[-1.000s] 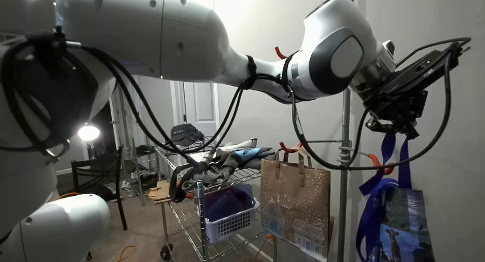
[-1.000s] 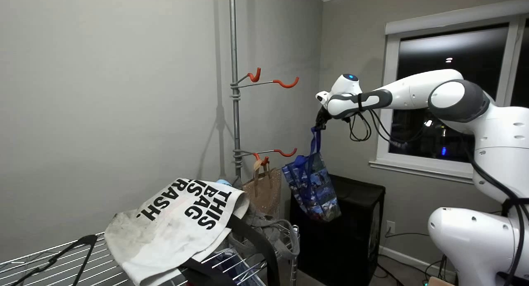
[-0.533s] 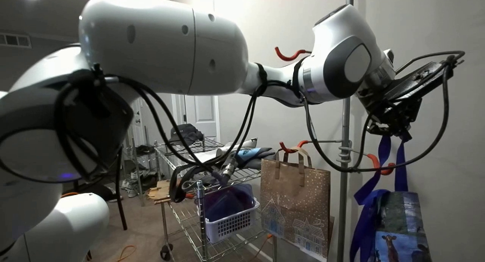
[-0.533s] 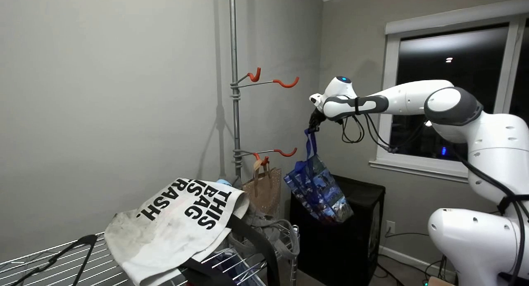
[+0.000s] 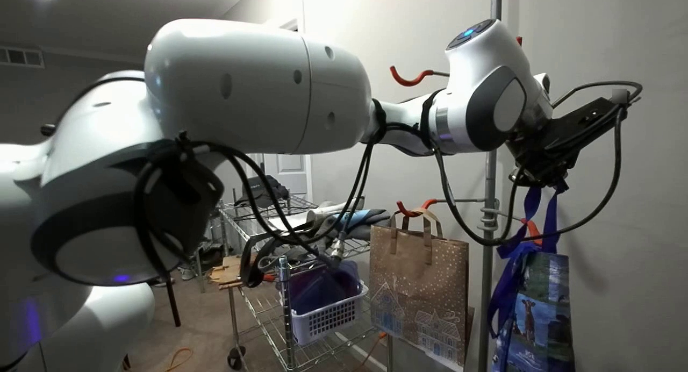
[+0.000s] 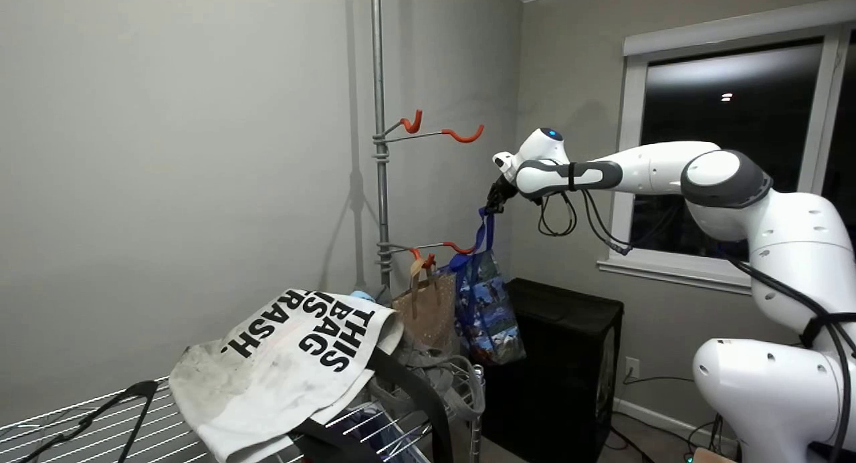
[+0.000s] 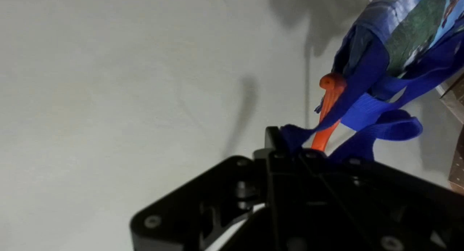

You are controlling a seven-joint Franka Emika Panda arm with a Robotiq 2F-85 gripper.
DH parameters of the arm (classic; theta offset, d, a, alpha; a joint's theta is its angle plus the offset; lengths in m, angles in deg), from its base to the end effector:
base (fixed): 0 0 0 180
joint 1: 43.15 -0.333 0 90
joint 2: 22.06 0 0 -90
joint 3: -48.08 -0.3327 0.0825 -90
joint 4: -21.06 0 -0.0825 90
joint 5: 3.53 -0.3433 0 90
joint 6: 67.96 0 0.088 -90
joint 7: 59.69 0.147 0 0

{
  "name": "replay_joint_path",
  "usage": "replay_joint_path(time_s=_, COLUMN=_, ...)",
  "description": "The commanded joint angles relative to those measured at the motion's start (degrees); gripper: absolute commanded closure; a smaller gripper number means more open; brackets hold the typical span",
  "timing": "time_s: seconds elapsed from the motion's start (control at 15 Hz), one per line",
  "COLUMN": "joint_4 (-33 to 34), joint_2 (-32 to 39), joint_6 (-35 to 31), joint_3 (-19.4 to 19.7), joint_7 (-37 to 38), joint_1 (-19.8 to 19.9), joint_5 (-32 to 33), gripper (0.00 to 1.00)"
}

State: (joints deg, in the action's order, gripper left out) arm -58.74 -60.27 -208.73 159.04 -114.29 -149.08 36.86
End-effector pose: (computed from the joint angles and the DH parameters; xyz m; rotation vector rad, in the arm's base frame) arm 0.6419 -0.3101 0.5782 2.2847 1.0715 0.8723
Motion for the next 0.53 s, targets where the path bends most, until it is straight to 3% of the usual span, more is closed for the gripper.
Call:
replay_joint_path(time_s=0.0, joint_4=2.3, joint_2=-2.5, joint_6=-1.9, joint_3=1.8, joint_7=2.2, joint_1=-2.5, joint_5=5.9, gripper=1.00)
replay_joint_path(time_s=0.2, joint_4=4.9, joint_2=-4.6, joint_6=-1.7, joint_3=2.6, joint_7=3.3, joint_1=-4.7, joint_5=10.4, gripper=1.00)
replay_joint_path(time_s=0.47, joint_4=8.1, joint_2=-8.1, joint_6=-0.8, joint_3=0.6, joint_7=2.0, joint_1=-6.8, joint_5=12.7, gripper=1.00)
